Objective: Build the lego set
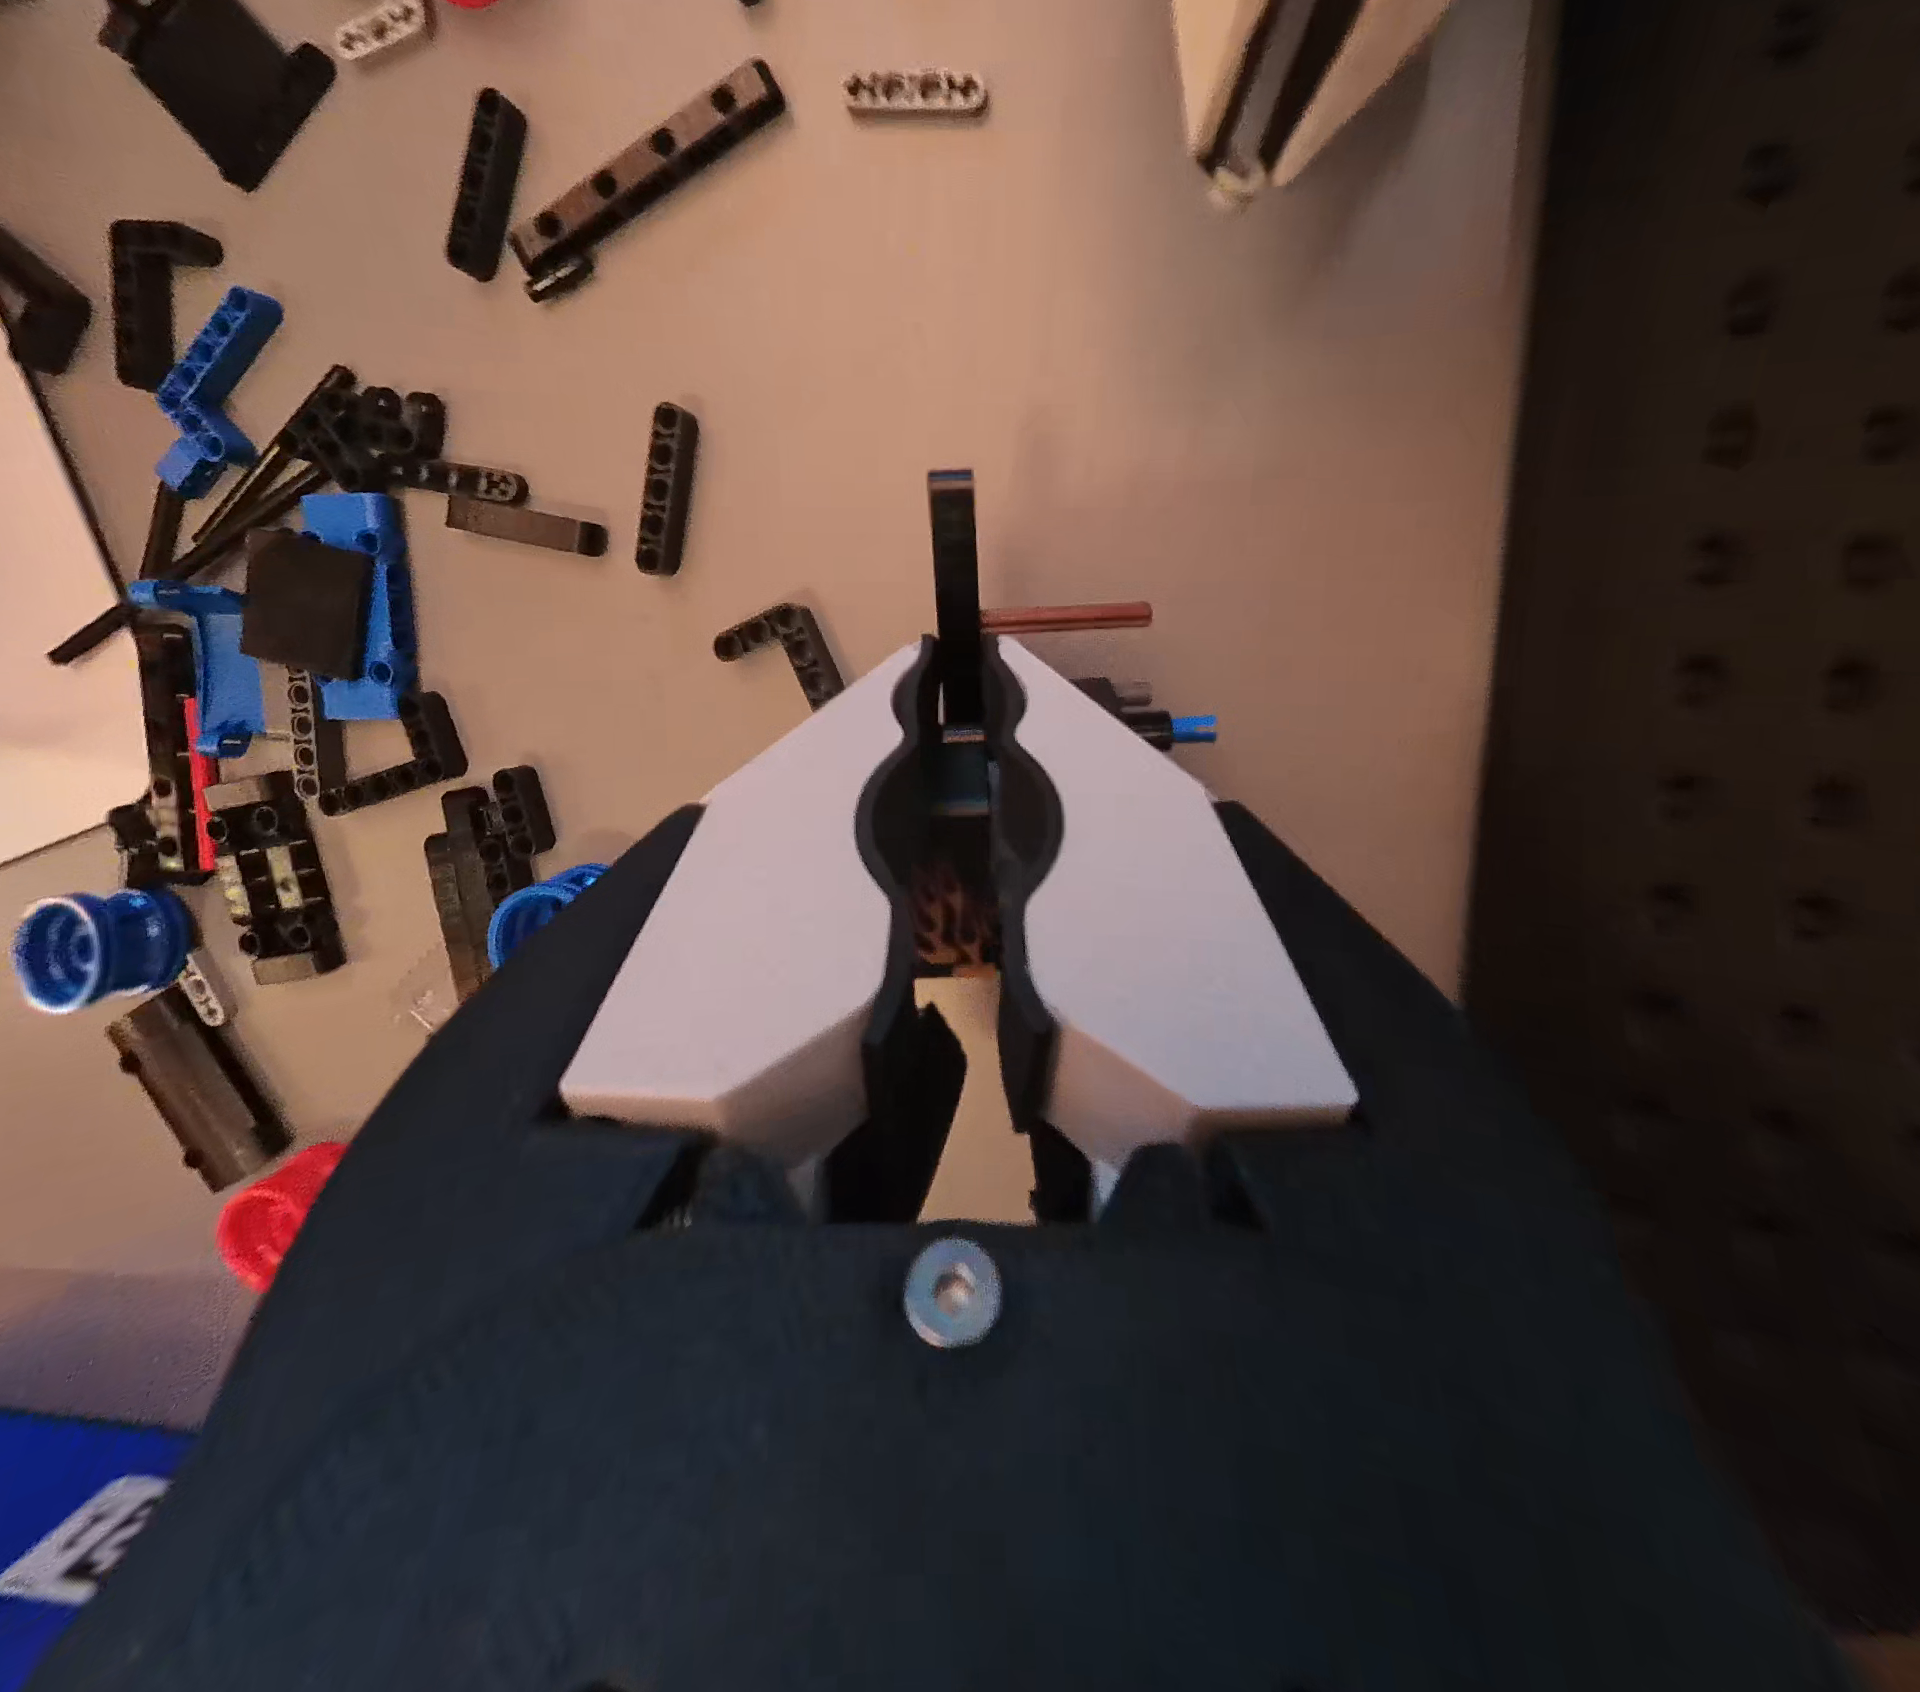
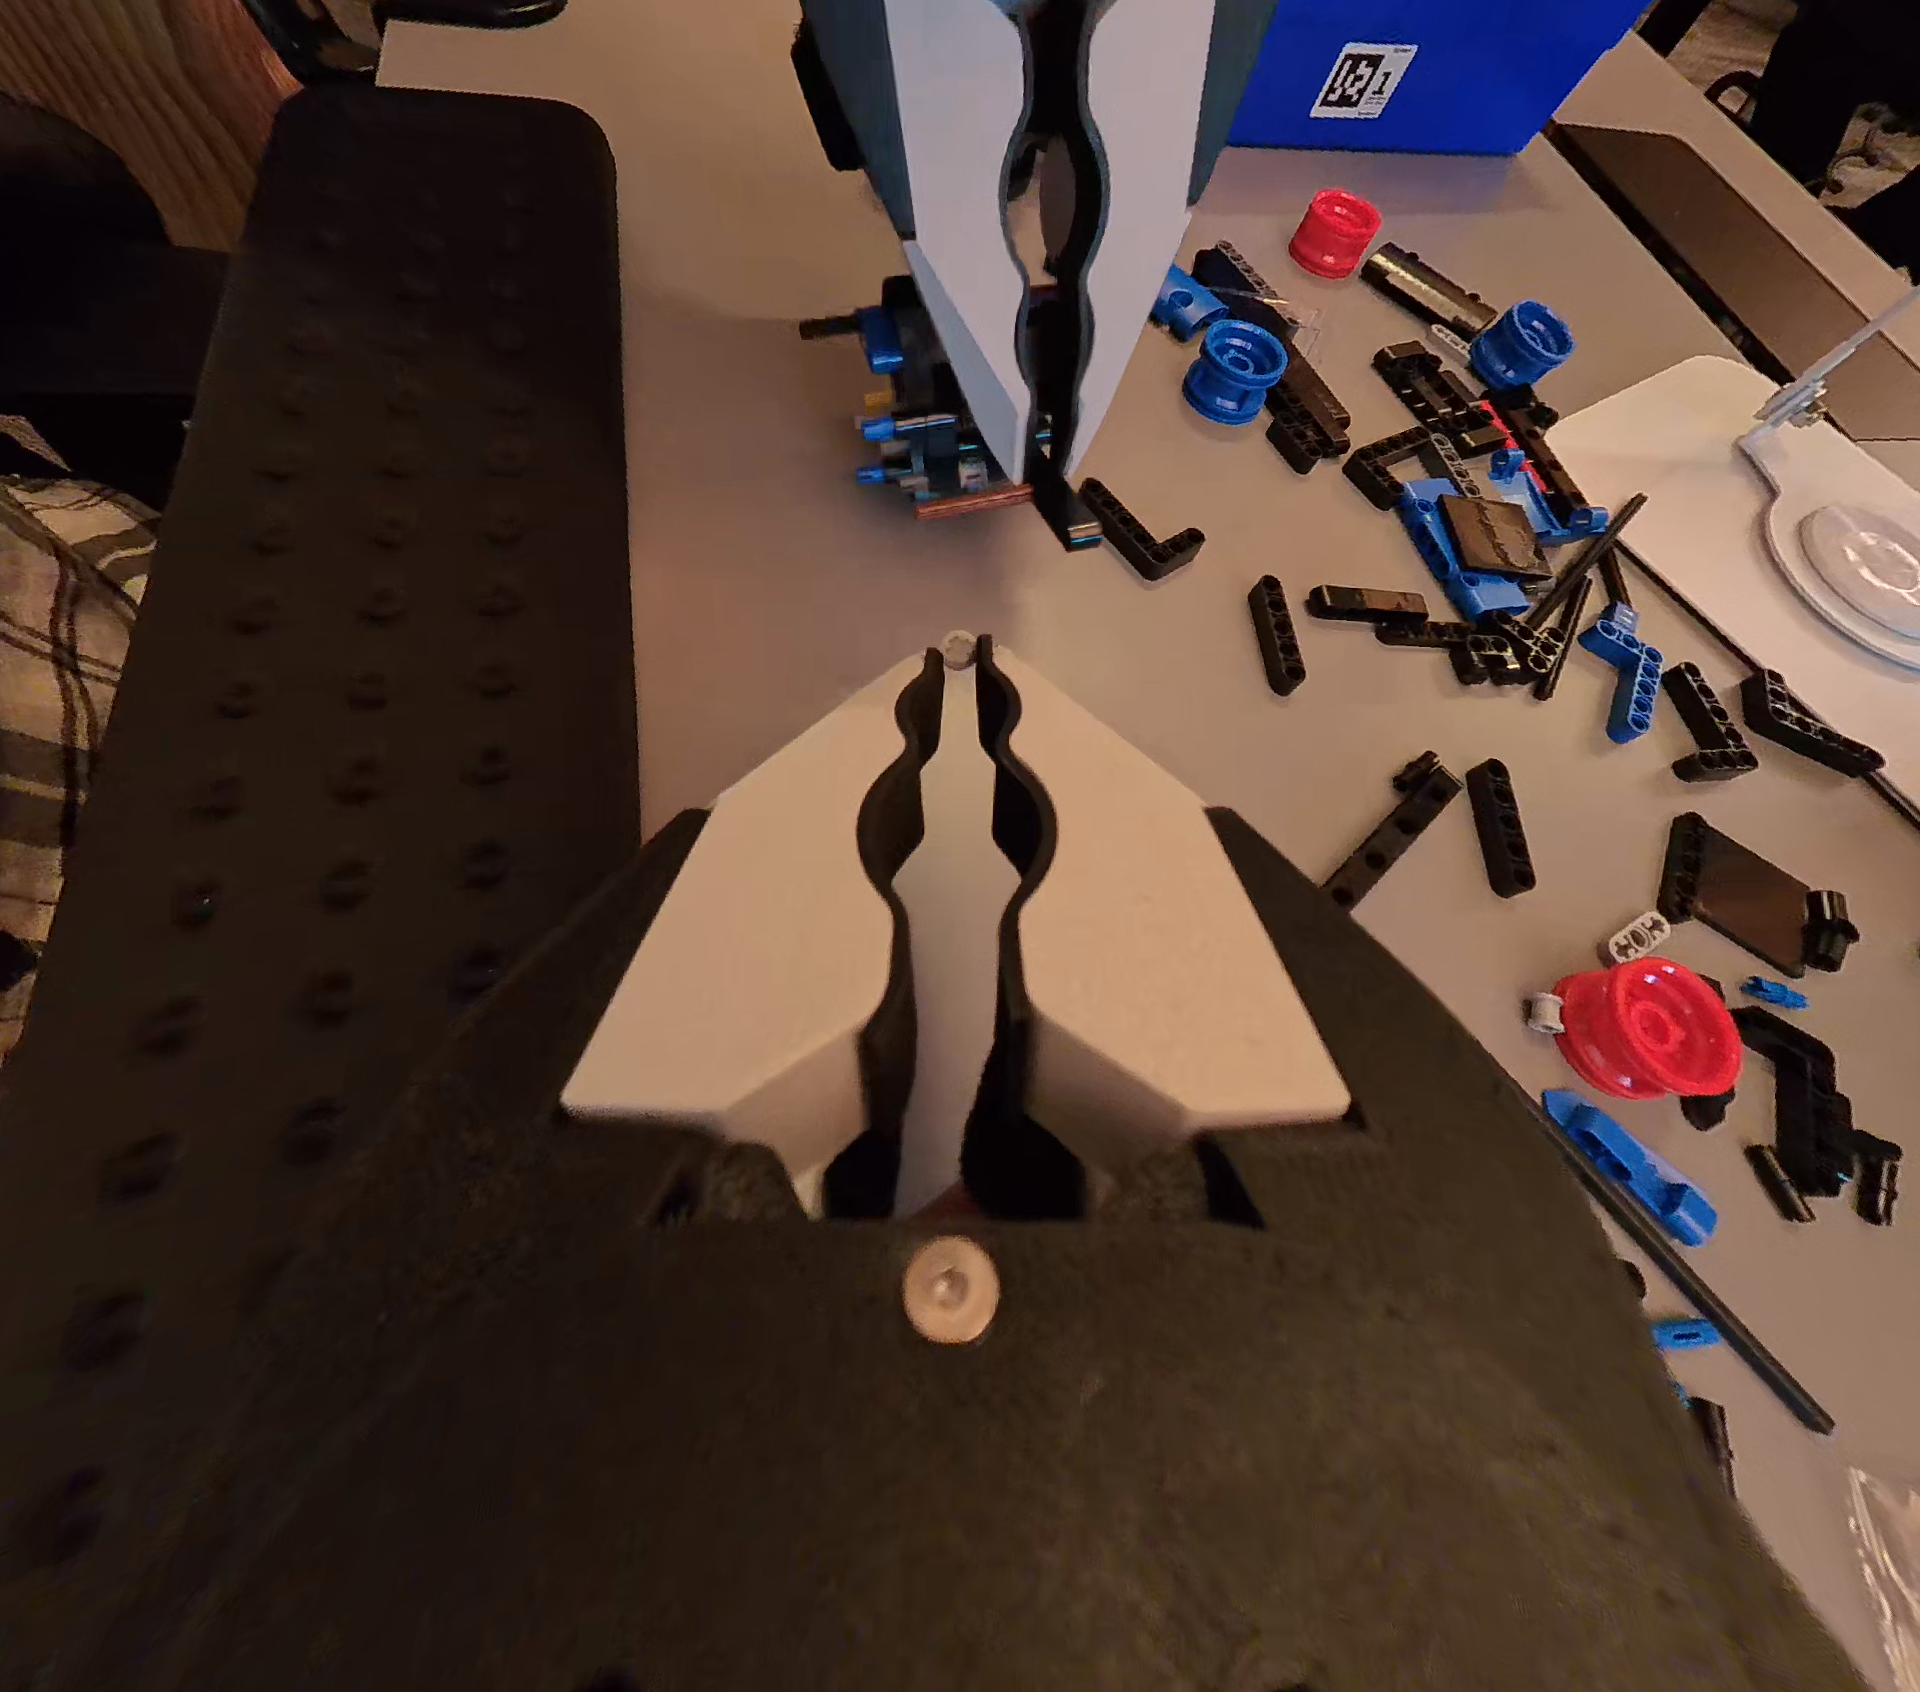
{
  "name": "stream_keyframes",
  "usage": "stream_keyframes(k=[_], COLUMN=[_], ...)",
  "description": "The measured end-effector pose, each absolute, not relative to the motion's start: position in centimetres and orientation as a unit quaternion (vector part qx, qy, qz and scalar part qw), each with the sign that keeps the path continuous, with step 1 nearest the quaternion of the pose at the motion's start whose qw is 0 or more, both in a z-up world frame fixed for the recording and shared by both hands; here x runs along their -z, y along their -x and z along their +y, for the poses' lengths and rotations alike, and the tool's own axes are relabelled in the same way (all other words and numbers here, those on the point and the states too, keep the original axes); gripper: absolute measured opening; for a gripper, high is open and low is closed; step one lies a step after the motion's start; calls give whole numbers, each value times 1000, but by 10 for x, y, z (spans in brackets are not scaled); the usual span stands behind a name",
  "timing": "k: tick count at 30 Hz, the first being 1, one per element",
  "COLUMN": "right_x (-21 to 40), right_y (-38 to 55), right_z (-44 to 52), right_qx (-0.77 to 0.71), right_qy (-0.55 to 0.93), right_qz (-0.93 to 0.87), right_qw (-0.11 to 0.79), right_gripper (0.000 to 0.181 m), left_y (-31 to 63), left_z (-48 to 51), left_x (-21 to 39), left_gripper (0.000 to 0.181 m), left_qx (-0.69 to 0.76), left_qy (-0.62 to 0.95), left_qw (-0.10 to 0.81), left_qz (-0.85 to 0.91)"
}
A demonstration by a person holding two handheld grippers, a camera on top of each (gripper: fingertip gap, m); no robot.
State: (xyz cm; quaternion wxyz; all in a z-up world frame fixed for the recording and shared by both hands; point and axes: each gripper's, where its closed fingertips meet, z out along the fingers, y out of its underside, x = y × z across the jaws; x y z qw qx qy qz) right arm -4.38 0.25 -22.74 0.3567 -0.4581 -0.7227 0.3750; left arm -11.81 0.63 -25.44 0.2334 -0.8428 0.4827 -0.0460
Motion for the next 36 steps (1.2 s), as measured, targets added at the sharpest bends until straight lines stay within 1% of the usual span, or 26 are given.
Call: stream_keyframes(k=[4,10,17,24,28,33,36], right_x=[219,200,182,181,172,155,144], right_y=[48,65,88,104,108,114,120], right_z=[3,2,-7,-14,-11,-4,1], right_qx=[-373,-360,-345,-328,-341,-363,-364], right_qy=[451,434,402,386,384,393,402], right_qz=[-718,-705,-706,-714,-703,-685,-674], right_qw=[375,430,470,484,491,495,501], right_gripper=[3,3,2,3,2,3,3], left_y=[119,118,128,137,139,147,152], left_z=[11,16,16,14,15,15,17], left_x=[244,223,209,206,200,200,199], left_gripper=[5,4,4,4,4,4,4], left_qx=[89,202,263,276,264,238,257], left_qy=[860,863,837,818,801,792,783], left_qw=[286,376,444,478,508,524,532], left_qz=[414,271,181,159,175,203,195])
